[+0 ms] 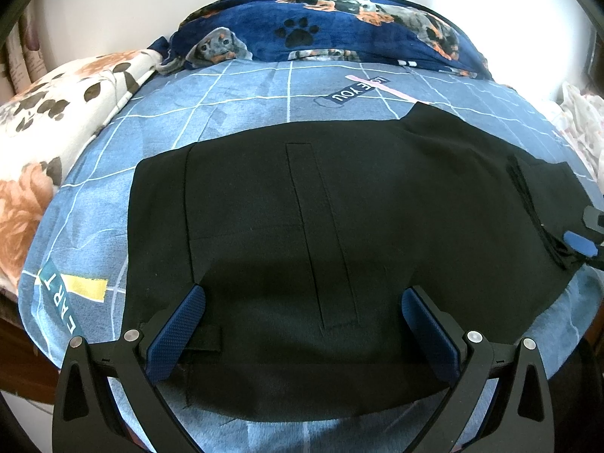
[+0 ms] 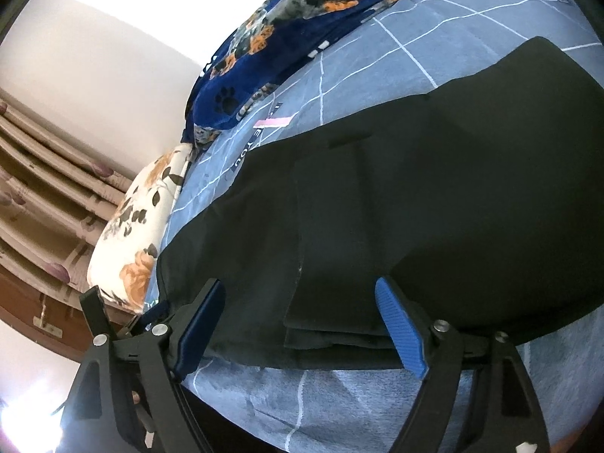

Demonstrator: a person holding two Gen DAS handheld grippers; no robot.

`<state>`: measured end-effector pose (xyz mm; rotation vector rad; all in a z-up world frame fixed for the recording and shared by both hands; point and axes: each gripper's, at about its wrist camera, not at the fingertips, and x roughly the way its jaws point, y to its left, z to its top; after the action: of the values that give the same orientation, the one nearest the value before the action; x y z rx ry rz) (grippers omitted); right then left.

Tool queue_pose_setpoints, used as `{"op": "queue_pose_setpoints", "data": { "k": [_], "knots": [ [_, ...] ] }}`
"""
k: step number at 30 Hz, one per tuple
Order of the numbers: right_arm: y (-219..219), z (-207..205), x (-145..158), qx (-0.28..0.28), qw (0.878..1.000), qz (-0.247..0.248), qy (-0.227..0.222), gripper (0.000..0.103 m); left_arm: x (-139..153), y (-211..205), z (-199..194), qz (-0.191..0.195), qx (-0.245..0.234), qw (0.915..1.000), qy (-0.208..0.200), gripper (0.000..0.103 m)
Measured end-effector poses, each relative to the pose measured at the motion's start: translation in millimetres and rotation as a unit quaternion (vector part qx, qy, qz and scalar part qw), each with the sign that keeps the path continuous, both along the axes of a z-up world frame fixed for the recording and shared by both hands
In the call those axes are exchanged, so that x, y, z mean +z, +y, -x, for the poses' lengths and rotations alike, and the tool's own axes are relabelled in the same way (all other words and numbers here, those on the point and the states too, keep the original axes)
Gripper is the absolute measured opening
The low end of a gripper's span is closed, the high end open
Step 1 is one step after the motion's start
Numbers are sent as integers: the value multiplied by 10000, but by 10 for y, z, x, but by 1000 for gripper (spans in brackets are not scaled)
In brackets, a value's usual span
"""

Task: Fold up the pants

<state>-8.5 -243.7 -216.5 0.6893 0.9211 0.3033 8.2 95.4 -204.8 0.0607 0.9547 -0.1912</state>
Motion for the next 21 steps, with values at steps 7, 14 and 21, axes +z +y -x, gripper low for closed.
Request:
{"op": "queue_pose_setpoints", "data": {
  "k": [7,14,21],
  "knots": [
    [55,30,19,-10,9998,196,-51,79,312,526,44,1599,403,9851,492,103],
    [40,47,6,-63,9999,118,-90,80,242,1355,83,3352,1105,9285,1151,94],
    [26,51,11,-123,9999,42,-61,80,125,1436,67,3427,1249,9222,1285,75]
  ]
}}
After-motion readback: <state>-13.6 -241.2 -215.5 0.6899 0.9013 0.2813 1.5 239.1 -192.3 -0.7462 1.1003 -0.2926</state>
